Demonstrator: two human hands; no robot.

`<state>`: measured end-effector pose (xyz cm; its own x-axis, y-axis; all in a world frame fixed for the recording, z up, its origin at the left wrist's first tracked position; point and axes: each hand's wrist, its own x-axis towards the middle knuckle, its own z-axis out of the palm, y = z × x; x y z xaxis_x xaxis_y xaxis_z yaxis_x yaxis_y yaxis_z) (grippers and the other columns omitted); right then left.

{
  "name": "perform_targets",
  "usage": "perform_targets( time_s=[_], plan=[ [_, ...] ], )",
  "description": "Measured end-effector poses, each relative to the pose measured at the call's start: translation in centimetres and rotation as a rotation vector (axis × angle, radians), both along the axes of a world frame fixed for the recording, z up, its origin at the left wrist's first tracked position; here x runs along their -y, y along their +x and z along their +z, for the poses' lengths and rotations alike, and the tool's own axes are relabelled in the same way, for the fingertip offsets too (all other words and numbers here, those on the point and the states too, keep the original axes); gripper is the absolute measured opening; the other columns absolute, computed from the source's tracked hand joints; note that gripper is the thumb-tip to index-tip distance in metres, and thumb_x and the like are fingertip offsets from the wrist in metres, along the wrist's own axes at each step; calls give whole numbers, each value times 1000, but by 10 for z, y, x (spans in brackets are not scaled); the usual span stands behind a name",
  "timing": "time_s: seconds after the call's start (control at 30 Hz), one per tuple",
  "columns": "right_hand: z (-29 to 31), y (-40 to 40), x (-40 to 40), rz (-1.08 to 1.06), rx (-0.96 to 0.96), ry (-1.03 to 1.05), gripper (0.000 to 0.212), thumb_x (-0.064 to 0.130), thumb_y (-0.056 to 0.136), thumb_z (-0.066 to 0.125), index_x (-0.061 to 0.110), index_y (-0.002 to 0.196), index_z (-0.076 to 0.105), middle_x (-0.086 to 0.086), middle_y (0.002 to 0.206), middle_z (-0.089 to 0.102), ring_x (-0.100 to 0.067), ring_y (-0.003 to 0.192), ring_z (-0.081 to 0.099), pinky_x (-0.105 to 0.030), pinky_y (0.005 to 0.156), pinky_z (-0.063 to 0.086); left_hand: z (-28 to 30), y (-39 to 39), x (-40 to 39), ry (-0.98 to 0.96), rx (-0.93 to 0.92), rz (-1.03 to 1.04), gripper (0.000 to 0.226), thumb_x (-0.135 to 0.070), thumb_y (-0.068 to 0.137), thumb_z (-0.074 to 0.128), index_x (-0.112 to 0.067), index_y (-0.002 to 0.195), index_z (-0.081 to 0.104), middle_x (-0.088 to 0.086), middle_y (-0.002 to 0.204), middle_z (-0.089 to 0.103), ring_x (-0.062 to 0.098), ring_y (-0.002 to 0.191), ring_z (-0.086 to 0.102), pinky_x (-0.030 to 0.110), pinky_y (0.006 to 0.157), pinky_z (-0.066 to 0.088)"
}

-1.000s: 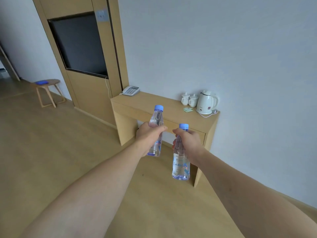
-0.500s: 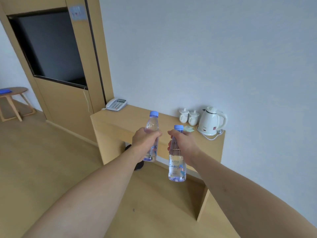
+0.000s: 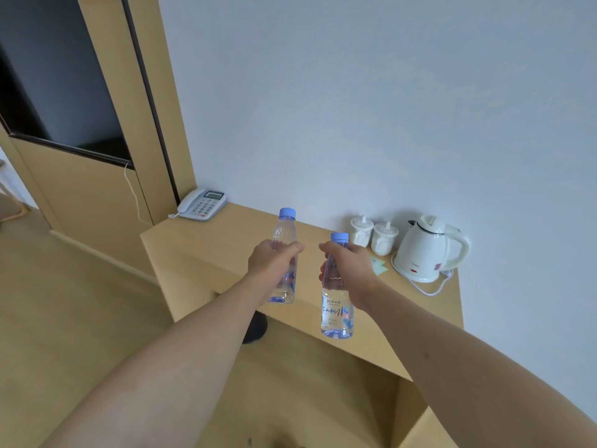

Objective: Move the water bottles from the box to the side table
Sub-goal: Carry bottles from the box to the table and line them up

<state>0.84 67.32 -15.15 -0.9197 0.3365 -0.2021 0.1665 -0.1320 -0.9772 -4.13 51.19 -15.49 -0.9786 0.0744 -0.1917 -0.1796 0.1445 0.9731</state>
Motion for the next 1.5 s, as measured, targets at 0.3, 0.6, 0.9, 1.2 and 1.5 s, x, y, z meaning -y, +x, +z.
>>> perform_targets(
  time_s=[0.3, 0.6, 0.9, 1.2, 1.5],
  plan=[
    [-7, -162, -33, 10, -1, -8, 20, 24, 86, 74, 8, 88, 63, -7, 60, 64, -24, 51, 63, -34, 53, 58, -7, -149, -34, -23, 56, 3, 64, -75, 66, 69, -19, 97, 70, 6, 89, 77, 26, 72, 72, 44, 77, 62],
    [-26, -259, -72, -42, 36, 7, 24, 29, 88, 76, 10, 88, 62, -10, 66, 62, -20, 53, 62, -29, 52, 56, -22, -259, -75, -33, 138, -131, 46, -69, 81, 63, -31, 108, 60, 9, 97, 75, 25, 73, 72, 36, 64, 57],
    [-64, -326, -113, -149, 113, 188, 31, 46, 90, 70, 16, 92, 63, -1, 84, 66, -17, 75, 60, -32, 73, 50, -61, -360, -118, -30, 186, -389, 38, -49, 87, 76, -22, 112, 63, 5, 110, 74, 23, 88, 74, 43, 79, 60],
    [-81, -373, -146, -246, 362, 564, 46, 51, 90, 69, 8, 105, 65, -14, 107, 69, -30, 99, 65, -44, 90, 54, -79, -441, -161, -266, 139, -634, 31, -36, 91, 74, -29, 119, 63, -8, 121, 65, 19, 113, 62, 49, 93, 56],
    [-89, -394, -164, -390, 451, 759, 33, 30, 77, 86, 10, 82, 61, 2, 72, 55, -20, 71, 52, -27, 52, 34, -113, -470, -186, -378, -5, -708, 50, -17, 89, 78, -20, 136, 61, -2, 129, 61, 21, 116, 60, 34, 99, 51]
  ],
)
